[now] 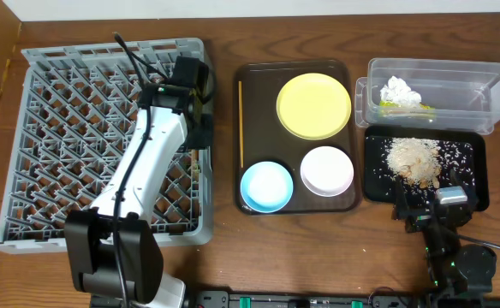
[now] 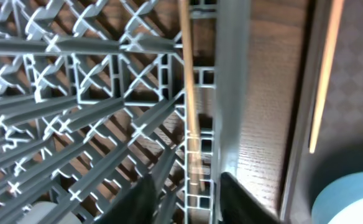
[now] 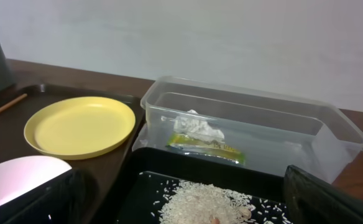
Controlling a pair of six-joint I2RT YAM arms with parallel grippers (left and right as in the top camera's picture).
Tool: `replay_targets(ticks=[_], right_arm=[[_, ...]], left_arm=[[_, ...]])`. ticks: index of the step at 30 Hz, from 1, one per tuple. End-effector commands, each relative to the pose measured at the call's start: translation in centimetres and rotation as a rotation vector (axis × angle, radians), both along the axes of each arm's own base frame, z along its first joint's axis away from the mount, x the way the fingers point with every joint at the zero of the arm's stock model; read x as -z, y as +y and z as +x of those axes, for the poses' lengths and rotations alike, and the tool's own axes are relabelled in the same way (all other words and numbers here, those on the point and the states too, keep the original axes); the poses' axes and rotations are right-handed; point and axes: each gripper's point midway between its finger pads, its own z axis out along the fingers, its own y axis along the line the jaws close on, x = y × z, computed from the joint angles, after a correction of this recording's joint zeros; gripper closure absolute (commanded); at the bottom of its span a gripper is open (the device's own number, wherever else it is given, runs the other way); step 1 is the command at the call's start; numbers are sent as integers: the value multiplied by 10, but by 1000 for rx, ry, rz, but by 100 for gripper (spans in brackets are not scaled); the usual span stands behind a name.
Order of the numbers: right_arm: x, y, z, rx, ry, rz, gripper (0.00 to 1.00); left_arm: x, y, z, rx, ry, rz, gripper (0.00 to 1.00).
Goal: Sort waste into correct bins and load items into the dishwasher
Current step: 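Close the left gripper on the wooden chopsticks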
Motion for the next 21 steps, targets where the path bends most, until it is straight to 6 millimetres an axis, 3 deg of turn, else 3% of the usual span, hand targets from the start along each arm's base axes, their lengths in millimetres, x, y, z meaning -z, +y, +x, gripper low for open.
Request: replay_targets(ticks=[1, 4, 8, 10, 16, 21], right_arm=[[0, 0, 0, -1, -3, -10, 1], [0, 0, 0, -2, -3, -10, 1], [0, 0, 0, -1, -3, -10, 1], [0, 0, 0, -2, -3, -10, 1], [0, 0, 0, -1, -3, -10, 1], [0, 0, 0, -2, -4, -10, 1]], left_arm=[[0, -8, -2, 36, 4, -1, 57], [0, -26, 2, 62, -12, -61, 56], [-4, -85, 12, 165, -63, -278, 56], [-7, -99, 23, 205, -119, -274, 56], [8, -95, 59, 165, -232, -99, 56], [44, -94, 71, 157, -197, -57, 56]])
